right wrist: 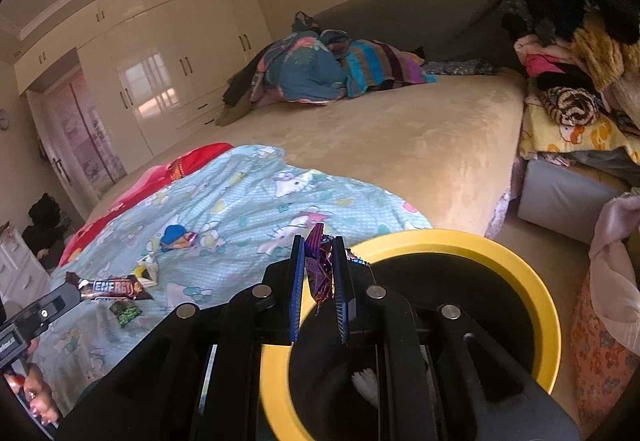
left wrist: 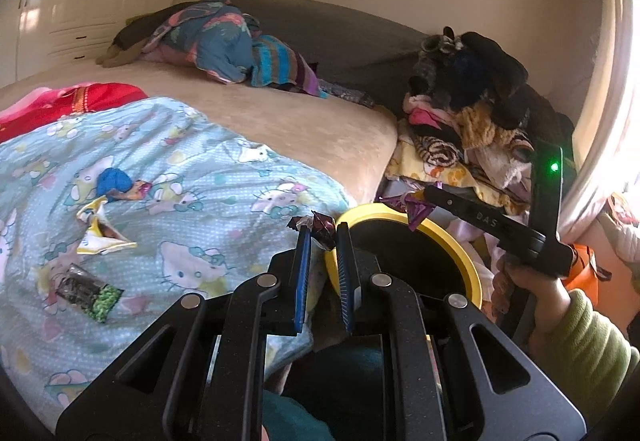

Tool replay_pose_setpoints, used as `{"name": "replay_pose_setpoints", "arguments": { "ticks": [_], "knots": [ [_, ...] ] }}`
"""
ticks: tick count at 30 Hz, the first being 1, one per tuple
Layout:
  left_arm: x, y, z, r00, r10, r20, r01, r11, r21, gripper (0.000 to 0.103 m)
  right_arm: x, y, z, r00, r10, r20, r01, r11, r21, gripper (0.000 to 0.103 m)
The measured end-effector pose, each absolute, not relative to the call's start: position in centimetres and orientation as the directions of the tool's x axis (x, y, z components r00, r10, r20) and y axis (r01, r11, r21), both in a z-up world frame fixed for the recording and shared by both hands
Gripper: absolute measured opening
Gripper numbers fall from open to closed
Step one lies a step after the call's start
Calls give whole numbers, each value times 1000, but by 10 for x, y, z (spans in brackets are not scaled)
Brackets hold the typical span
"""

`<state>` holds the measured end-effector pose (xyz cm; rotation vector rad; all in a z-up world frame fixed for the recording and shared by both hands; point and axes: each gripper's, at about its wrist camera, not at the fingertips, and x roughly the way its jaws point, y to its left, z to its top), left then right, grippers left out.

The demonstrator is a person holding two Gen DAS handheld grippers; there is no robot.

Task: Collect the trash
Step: 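Carry the brown and purple wrappers over the yellow bin with both grippers, then open both grippers to drop the wrappers into the bin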

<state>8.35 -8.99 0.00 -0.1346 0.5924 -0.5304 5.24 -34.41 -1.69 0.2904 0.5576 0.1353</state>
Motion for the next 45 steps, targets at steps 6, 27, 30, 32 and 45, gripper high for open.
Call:
{"name": "replay_pose_setpoints", "arguments": {
  "ticks": [6, 27, 30, 32, 45],
  "knots": [
    [83, -104, -3, 681, -531, -504, 462, 846, -266, 9, 52, -359, -24, 840, 180, -512, -11, 949, 315, 14],
    [94, -154, -20, 597, -578, -557, 531, 805, -265, 9, 52, -387, -44, 825, 136, -549, 64, 942, 328, 14],
    [98, -163, -25, 579, -584, -568, 539, 798, -270, 9, 53, -391, -47, 821, 129, -557, 76, 941, 330, 14],
    [100, -171, -29, 568, -584, -579, 547, 794, -264, 9, 54, -394, -50, 819, 127, -560, 83, 939, 334, 14],
    [104, -206, -48, 508, -588, -630, 589, 770, -244, 9, 55, -407, -61, 806, 124, -578, 106, 932, 347, 14]
  ]
}}
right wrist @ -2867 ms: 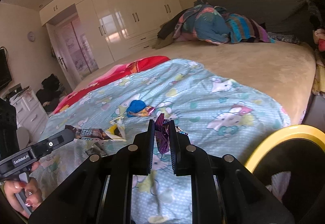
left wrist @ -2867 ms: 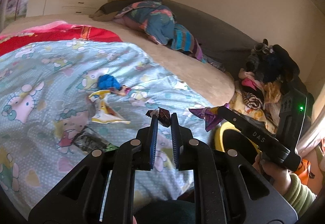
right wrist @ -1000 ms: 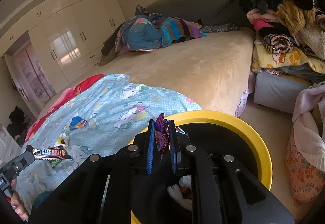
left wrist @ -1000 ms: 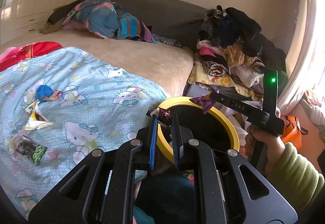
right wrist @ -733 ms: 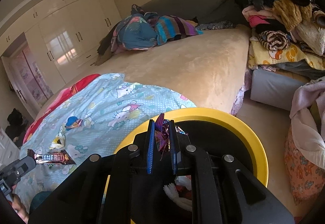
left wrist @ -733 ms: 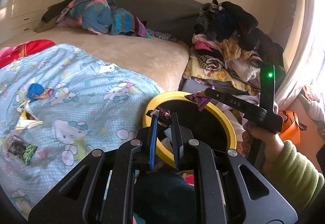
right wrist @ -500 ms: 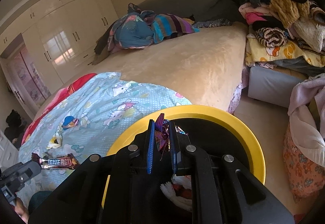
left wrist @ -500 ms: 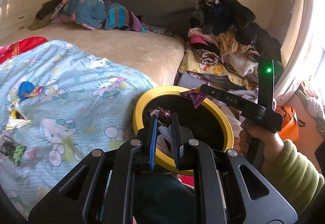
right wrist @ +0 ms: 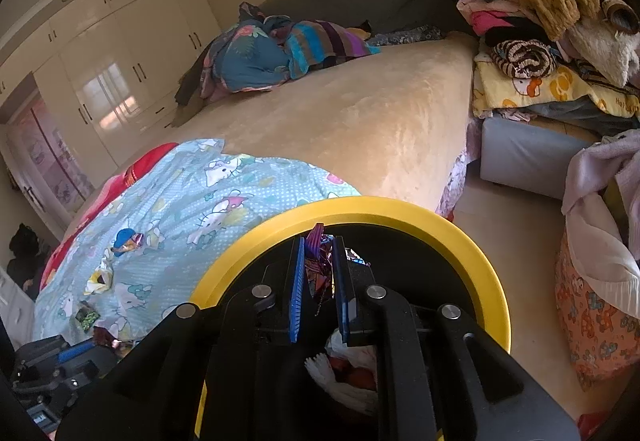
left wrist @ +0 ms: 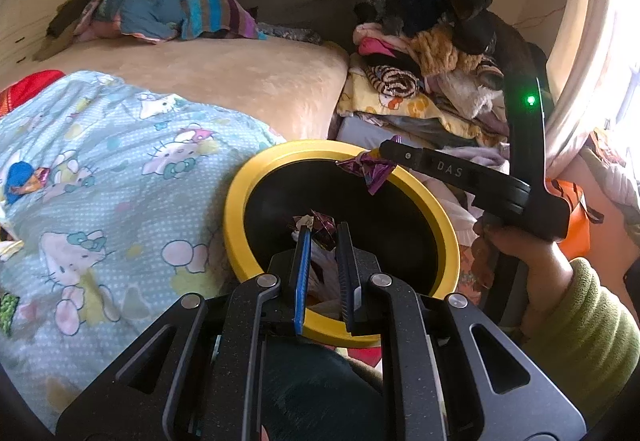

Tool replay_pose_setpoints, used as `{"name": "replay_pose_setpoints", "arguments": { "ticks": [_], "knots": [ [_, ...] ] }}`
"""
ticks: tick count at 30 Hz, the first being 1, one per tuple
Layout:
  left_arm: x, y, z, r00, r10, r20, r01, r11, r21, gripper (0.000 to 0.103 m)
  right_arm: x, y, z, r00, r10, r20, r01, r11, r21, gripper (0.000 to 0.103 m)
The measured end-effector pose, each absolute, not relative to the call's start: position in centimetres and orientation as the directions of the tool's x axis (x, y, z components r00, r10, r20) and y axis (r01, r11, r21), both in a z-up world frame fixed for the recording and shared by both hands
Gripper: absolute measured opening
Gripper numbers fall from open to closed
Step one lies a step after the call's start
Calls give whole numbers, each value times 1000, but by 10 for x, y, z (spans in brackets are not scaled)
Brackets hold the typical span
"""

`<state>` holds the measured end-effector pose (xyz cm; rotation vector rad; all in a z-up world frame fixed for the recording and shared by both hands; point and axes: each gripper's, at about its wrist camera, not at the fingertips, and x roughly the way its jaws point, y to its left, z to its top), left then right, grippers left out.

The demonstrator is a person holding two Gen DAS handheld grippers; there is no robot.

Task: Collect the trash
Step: 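Open both grippers to drop the wrappers into the bin, then move both grippers back toward the remaining trash on the quilt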

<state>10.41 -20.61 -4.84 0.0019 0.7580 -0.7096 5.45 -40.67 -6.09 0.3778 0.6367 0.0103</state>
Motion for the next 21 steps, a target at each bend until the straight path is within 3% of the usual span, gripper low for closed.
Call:
{"name": "replay_pose_setpoints", "arguments": {
  "ticks": [7, 8, 9, 11, 13, 15, 21],
  "knots": [
    [111, -211, -57, 491, -589, -642, 580, 771, -263, 11, 57, -410, -68, 787, 126, -604, 123, 928, 353, 17],
    [113, -211, -58, 494, -584, -644, 575, 775, -262, 24, 57, -411, -70, 785, 120, -608, 130, 927, 351, 20],
    [114, -211, -58, 496, -581, -645, 568, 779, -265, 42, 57, -411, -70, 784, 117, -609, 134, 926, 352, 30],
    [115, -209, -58, 514, -572, -639, 552, 791, -264, 57, 56, -412, -70, 788, 110, -606, 145, 924, 355, 37],
    [115, -207, -57, 527, -565, -635, 545, 798, -258, 61, 57, -413, -70, 790, 103, -604, 149, 924, 352, 41],
    [115, -203, -55, 544, -550, -633, 533, 810, -246, 77, 55, -413, -68, 797, 93, -597, 156, 923, 352, 50],
    [111, -189, -46, 597, -518, -613, 502, 837, -217, 90, 53, -406, -60, 817, 88, -571, 133, 933, 334, 62]
  ]
}}
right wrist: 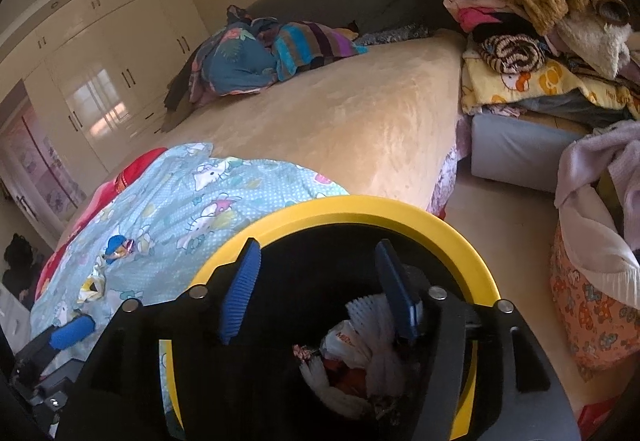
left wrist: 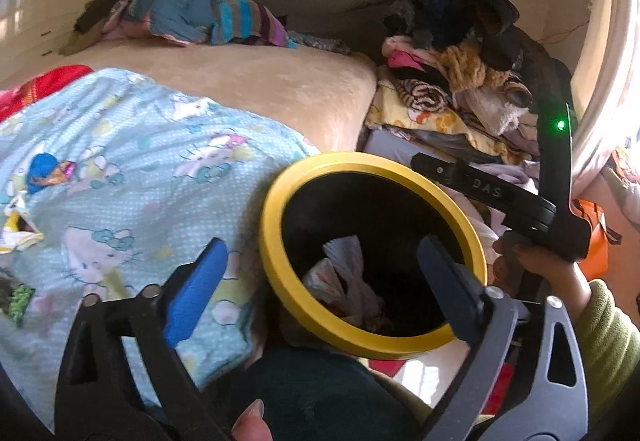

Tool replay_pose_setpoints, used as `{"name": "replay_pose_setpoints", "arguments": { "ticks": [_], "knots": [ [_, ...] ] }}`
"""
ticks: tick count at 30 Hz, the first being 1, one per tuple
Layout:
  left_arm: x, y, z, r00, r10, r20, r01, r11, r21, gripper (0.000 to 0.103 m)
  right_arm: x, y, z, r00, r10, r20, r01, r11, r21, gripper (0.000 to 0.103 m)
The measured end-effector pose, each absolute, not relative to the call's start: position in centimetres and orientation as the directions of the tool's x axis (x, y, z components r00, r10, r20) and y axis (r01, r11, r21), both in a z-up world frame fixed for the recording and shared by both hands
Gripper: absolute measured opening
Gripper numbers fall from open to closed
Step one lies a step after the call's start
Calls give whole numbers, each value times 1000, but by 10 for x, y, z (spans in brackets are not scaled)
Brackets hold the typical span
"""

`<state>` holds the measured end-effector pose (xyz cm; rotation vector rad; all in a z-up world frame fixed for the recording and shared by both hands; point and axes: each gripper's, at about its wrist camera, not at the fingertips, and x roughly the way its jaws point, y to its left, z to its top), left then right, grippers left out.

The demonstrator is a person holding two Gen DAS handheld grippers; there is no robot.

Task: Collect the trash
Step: 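Move both grippers back toward the remaining trash on the quilt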

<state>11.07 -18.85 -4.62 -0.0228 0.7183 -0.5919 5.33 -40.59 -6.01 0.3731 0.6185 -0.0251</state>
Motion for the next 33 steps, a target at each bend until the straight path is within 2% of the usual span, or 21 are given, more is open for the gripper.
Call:
{"name": "replay_pose_setpoints", "arguments": {
  "ticks": [3, 14, 33],
  "knots": [
    [108, -181, -40, 621, -502, -602, 490, 848, -201, 91, 53, -398, -55, 826, 89, -556, 114, 941, 320, 67],
    [102, -151, -21, 695, -448, -562, 429, 886, -176, 92, 55, -362, -39, 841, 135, -525, 15, 962, 272, 73],
    [101, -82, 1, 796, -341, -500, 281, 940, -194, 92, 60, -292, -23, 835, 241, -494, -152, 965, 212, 74]
  ]
}}
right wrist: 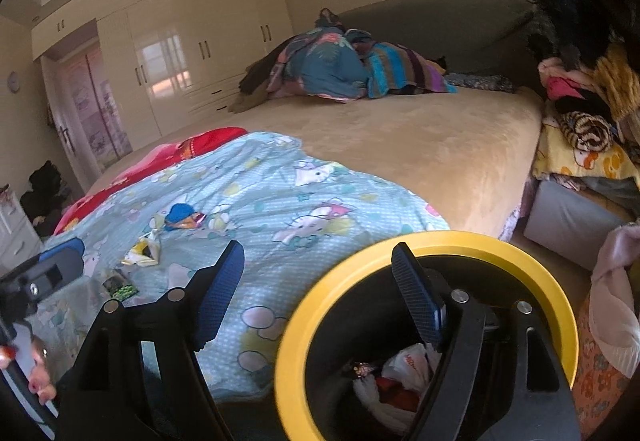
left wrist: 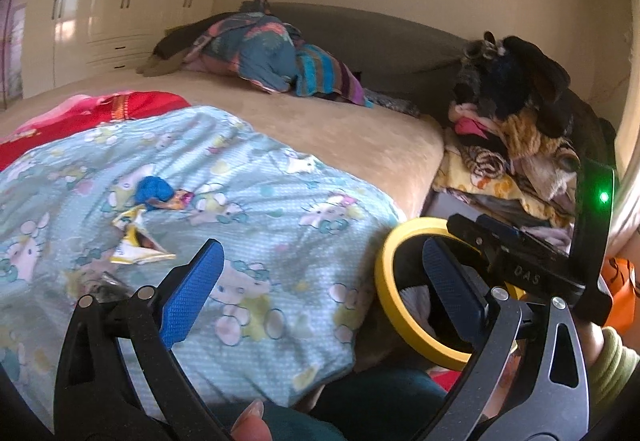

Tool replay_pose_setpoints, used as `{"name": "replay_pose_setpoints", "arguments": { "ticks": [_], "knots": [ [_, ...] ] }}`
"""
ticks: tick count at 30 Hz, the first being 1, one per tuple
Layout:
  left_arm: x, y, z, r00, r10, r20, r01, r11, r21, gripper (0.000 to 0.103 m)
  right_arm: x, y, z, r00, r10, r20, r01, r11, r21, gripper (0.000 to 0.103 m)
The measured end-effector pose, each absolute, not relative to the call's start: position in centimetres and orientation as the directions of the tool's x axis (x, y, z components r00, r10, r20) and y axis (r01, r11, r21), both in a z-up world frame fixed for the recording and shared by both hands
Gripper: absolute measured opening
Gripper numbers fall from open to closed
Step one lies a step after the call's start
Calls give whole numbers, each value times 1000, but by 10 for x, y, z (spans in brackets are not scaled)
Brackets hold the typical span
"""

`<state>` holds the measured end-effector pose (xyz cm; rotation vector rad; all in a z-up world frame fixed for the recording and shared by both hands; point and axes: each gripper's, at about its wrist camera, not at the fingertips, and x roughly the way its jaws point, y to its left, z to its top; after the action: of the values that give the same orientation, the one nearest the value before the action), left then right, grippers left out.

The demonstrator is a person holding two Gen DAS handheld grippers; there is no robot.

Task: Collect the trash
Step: 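Move both grippers back toward the remaining trash on the quilt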

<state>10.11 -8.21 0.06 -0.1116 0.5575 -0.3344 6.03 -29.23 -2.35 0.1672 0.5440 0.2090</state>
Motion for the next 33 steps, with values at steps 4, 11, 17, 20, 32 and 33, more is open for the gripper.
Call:
{"name": "replay_pose_setpoints", "arguments": {
  "ticks": [4, 11, 17, 20, 32, 33],
  "knots": [
    [103, -61, 3, 816, -299, -494, 228, 953, -199, 92, 63, -275, -22, 825, 266, -498, -189, 961, 200, 74],
    [105, -23, 1, 836, -224, -502, 129, 967, -218, 92, 68, -238, -18, 808, 315, -497, -267, 949, 167, 74],
    [106, 12, -2, 845, -162, -509, 38, 969, -244, 92, 81, -203, -12, 793, 360, -491, -334, 932, 143, 74],
    [107, 29, -5, 844, -133, -519, -4, 967, -256, 92, 89, -184, -10, 782, 386, -489, -379, 918, 119, 74],
    [113, 83, -36, 795, -64, -603, -134, 951, -278, 92, 137, -101, -22, 700, 464, -543, -535, 844, 32, 73],
    [114, 86, -40, 787, -60, -614, -147, 949, -280, 92, 142, -93, -25, 693, 463, -552, -544, 839, 21, 73]
  ]
}}
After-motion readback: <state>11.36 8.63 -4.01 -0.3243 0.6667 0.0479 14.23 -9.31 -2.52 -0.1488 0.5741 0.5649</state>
